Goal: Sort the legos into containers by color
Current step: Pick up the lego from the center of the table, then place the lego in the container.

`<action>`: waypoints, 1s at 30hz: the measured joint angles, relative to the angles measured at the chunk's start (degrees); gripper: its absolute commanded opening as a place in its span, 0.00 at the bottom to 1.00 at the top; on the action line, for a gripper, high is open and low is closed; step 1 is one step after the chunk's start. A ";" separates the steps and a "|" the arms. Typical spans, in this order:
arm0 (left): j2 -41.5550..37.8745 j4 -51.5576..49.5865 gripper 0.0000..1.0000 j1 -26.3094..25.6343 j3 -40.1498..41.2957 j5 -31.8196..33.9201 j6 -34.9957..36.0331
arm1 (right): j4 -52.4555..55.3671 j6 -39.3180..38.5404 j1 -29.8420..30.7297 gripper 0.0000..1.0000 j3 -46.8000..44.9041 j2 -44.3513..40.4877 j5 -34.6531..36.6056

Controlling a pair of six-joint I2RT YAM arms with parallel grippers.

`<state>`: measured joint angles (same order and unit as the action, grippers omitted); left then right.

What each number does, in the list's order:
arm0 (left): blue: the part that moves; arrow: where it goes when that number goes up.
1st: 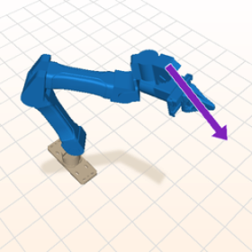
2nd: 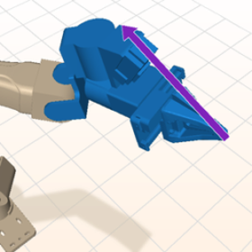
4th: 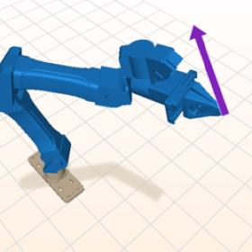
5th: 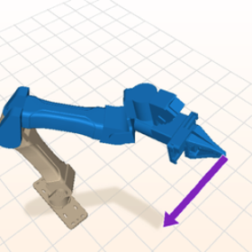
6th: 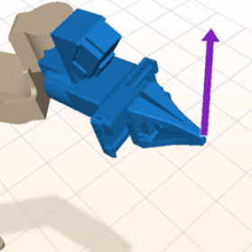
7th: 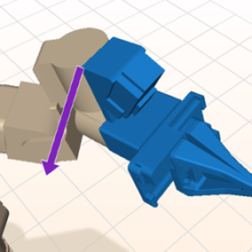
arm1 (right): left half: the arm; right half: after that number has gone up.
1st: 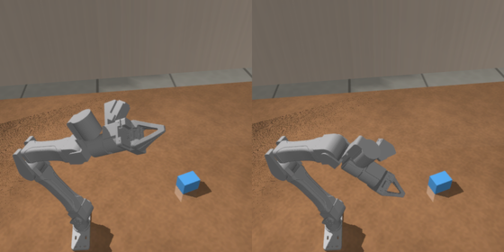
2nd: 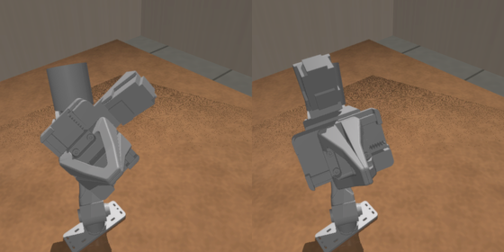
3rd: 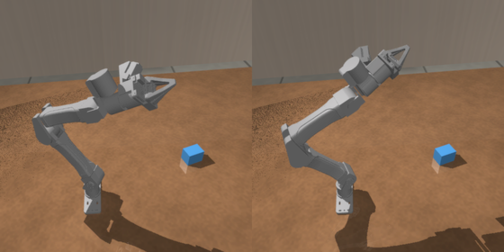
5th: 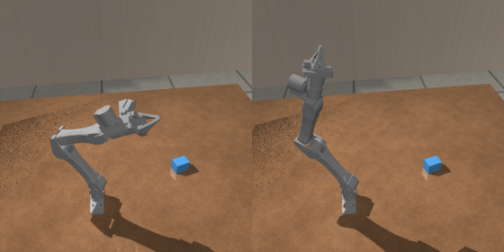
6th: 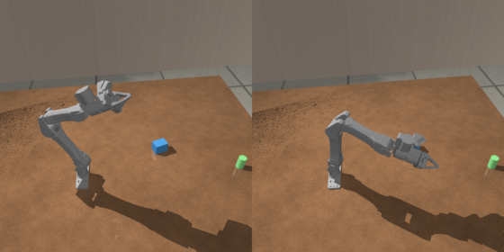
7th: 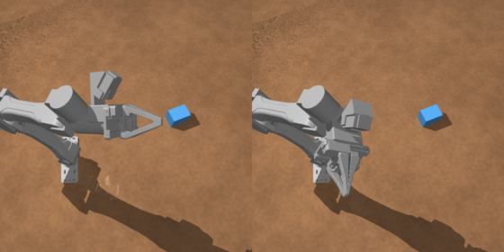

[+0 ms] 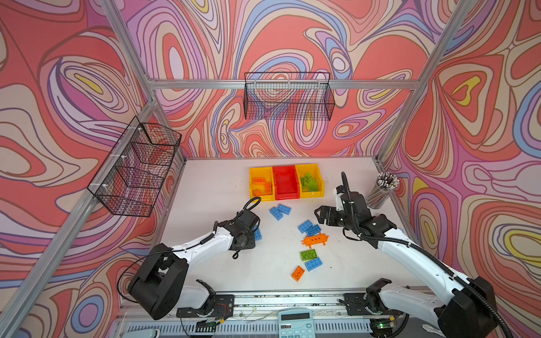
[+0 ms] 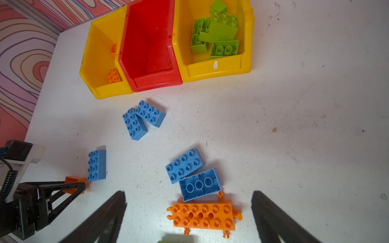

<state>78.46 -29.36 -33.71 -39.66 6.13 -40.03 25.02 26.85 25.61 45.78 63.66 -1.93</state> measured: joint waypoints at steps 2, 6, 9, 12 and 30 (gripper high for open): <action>0.00 -0.07 0.27 0.00 0.00 0.28 0.24 | 0.00 0.02 0.00 0.98 0.02 0.11 0.02; 0.39 -0.87 0.27 0.02 -1.22 0.76 0.92 | 0.00 0.00 0.00 0.98 0.02 0.35 0.02; 1.44 -1.53 0.27 0.33 -4.63 1.27 1.95 | 0.00 0.00 0.00 0.98 0.02 0.35 0.04; 3.19 -1.79 0.28 1.29 -10.23 1.55 3.32 | 0.00 -0.02 0.00 0.98 0.02 0.35 0.07; 35.17 -2.25 0.30 8.98 -56.35 0.00 9.90 | 0.48 -0.74 0.00 0.98 0.52 0.46 1.77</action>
<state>113.62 -31.62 -24.73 -96.01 6.13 -30.13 25.50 26.11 25.61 46.30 64.12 -0.16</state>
